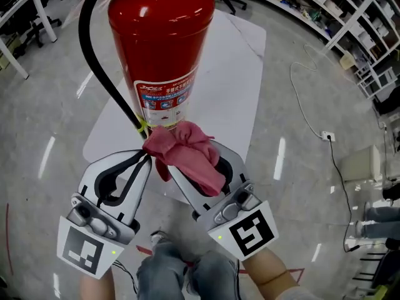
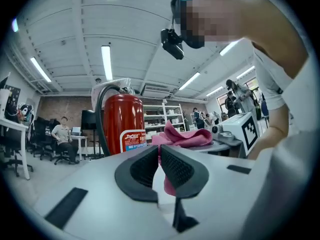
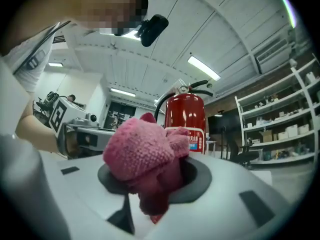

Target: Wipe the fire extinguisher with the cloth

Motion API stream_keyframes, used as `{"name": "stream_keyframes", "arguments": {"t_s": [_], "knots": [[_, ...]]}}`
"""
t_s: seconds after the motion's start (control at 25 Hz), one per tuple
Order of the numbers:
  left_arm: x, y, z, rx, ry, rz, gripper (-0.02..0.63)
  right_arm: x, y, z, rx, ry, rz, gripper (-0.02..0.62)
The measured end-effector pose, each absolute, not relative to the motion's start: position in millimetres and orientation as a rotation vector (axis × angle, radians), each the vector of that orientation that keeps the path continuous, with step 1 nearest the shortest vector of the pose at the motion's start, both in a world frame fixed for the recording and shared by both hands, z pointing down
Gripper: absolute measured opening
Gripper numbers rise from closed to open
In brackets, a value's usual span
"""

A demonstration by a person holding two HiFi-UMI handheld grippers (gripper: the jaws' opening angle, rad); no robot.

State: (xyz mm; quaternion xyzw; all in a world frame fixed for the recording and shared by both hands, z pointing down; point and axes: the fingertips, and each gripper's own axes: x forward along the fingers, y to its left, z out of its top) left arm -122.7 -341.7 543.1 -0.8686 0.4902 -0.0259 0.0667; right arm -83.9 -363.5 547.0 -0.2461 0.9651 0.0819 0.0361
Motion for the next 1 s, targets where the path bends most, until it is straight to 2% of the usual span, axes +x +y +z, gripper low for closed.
{"name": "stream_keyframes", "arguments": {"t_s": [0.16, 0.64, 1.0], "knots": [[-118, -330, 494, -2.678, 1.542, 0.039, 0.025, -76, -347, 495, -0.724, 2.993, 0.198, 0.158], [-82, -245, 303, -2.706, 1.651, -0.030, 0.024, -33, -270, 304, -0.644, 3.078, 0.034, 0.158], [-51, -183, 183, -2.625, 1.701, -0.010, 0.025, 3, -204, 203, -0.560, 3.090, 0.046, 0.160]]}}
